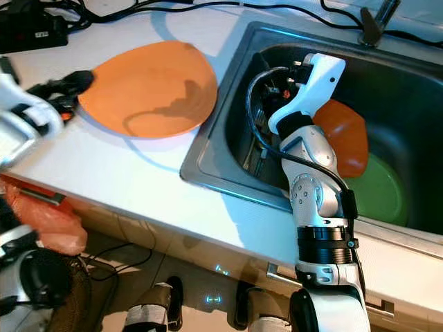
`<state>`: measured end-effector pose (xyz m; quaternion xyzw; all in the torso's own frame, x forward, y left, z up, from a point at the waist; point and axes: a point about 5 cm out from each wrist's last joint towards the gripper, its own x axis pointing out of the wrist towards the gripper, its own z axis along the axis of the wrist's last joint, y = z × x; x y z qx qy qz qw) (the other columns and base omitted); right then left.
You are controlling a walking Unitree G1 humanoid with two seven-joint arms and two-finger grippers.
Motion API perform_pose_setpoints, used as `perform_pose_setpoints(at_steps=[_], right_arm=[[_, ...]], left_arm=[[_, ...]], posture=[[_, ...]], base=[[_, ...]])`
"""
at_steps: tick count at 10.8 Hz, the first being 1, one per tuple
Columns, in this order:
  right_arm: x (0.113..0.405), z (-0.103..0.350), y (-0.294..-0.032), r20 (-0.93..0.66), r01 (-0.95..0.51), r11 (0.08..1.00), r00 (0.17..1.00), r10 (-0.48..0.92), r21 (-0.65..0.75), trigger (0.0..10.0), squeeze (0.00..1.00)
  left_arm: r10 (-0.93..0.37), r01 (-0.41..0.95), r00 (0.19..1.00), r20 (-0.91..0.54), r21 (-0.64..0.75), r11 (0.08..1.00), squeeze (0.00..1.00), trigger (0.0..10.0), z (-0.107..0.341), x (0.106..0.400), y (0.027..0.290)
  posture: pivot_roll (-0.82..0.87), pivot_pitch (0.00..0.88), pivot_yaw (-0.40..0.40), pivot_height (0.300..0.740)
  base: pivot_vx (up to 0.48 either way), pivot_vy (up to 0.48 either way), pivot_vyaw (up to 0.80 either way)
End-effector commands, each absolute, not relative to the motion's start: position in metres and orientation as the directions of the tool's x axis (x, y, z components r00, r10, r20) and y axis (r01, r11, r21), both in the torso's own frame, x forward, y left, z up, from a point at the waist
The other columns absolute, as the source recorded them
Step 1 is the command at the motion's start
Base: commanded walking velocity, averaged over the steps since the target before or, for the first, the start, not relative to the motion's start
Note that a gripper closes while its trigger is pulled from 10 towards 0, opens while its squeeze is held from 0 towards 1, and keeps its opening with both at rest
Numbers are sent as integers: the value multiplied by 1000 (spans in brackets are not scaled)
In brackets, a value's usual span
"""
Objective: Kitchen organization
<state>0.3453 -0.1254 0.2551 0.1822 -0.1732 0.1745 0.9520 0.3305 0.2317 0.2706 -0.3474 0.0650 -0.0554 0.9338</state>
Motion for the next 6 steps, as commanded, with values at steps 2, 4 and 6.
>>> perform_pose_setpoints(at_steps=[2, 4, 6], right_arm=[[343, 255, -129, 390, -382, 878, 884, 256, 289, 10000, 0], [343, 255, -129, 392, -379, 879, 885, 252, 289, 10000, 0], [343, 255, -130, 392, -378, 880, 885, 251, 289, 10000, 0]], left_arm=[[-199, 51, 969, -148, -666, 744, 0, 10000, 259, 337, 216], [-239, 71, 959, -154, -684, 726, 0, 10000, 255, 340, 203], [-284, 90, 944, -166, -700, 709, 0, 10000, 249, 342, 188]], posture=[[142, 279, 2, 740], [138, 280, 3, 740], [135, 277, 3, 740]], base=[[0, 0, 0], [0, 0, 0], [0, 0, 0]])
